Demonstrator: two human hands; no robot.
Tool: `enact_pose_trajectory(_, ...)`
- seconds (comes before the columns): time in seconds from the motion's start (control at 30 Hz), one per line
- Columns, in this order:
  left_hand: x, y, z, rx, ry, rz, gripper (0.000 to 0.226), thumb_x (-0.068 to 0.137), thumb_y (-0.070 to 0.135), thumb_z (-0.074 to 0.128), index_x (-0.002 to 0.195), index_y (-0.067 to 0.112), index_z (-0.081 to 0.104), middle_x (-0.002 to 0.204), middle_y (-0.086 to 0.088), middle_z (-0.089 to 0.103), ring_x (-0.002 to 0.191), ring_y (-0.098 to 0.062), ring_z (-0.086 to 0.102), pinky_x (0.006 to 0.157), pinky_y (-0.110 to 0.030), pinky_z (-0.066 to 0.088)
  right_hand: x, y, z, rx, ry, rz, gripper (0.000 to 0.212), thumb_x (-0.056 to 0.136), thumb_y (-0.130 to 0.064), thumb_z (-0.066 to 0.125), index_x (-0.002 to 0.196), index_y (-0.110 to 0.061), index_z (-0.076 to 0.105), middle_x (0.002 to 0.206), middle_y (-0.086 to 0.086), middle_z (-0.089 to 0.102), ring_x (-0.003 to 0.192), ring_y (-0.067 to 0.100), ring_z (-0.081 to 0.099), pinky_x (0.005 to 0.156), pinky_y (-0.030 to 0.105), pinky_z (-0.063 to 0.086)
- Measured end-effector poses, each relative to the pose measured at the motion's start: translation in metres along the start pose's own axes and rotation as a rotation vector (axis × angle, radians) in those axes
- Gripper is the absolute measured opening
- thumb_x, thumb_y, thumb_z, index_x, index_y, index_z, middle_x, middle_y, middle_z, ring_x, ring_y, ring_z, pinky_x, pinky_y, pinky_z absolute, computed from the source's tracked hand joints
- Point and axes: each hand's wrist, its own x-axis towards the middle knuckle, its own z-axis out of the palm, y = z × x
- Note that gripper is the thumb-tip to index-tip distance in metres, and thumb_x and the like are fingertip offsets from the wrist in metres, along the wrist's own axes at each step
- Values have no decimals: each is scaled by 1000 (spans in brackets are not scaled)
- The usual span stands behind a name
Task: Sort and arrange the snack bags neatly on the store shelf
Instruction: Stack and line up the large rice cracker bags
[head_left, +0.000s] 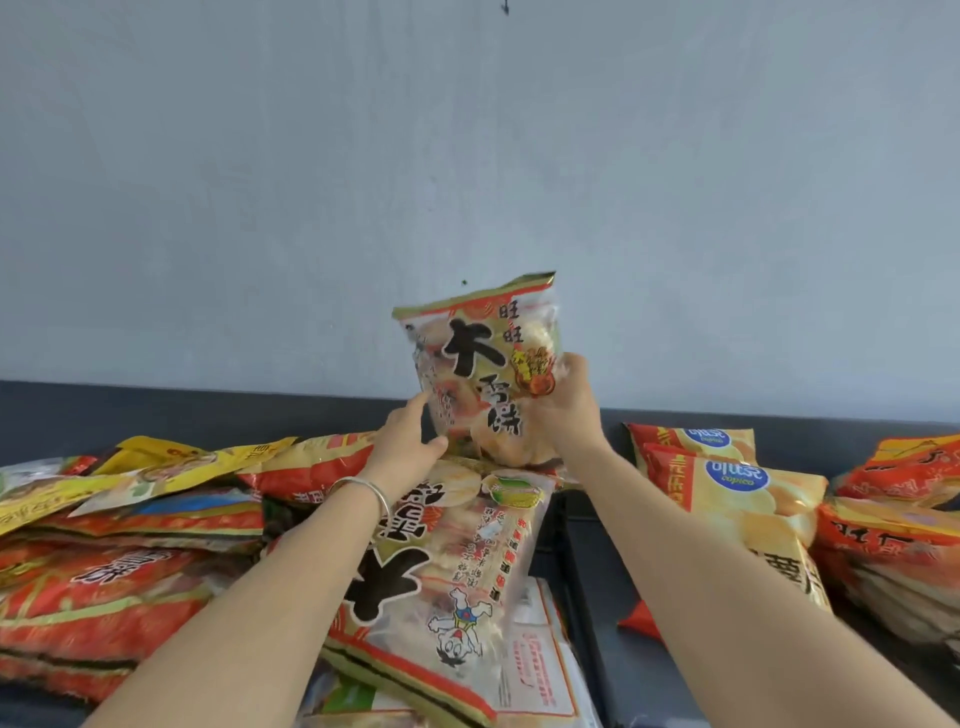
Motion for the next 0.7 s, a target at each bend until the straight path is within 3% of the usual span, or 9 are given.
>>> enact_pose_trajectory(0.2, 5, -8, 11, 106, -132, 105, 71, 92, 21, 56, 150, 22, 15, 154, -6, 23, 141, -22, 24, 113, -33, 21, -4, 54, 31, 147, -172, 273, 54, 80, -12, 68, 121, -23, 34, 111, 3, 59, 101, 17, 59, 85, 39, 53)
enact_pose_trajectory(0.37, 8, -10, 22, 214, -285, 79, 70, 93, 27, 54, 150, 24, 13, 155, -9, 18, 142, -26, 23, 114, -35, 21, 9, 66, 30, 350, -194, 426, 55, 86, 1, 62, 126, -24, 33, 114, 4, 59, 104, 23, 62, 89, 49, 54)
enact_pose_trajectory(0.57, 12, -16, 31, 371, -389, -44, 61, 97, 40, 41, 150, 22, 16, 155, -11, 23, 141, -29, 24, 115, -39, 23, 10, 76, 28, 88, -281, 540, 54, 92, -12, 58, 135, -17, 26, 123, 10, 53, 111, 27, 55, 95, 46, 50)
enact_pose_trajectory(0.7, 8, -16, 36, 462, -438, -51, 51, 99, 39, 34, 146, 21, 28, 149, -8, 36, 135, -28, 35, 110, -36, 31, 9, 78, 19, -51, -352, 587, 56, 90, -17, 62, 138, -13, 35, 127, 13, 55, 114, 30, 55, 99, 49, 47)
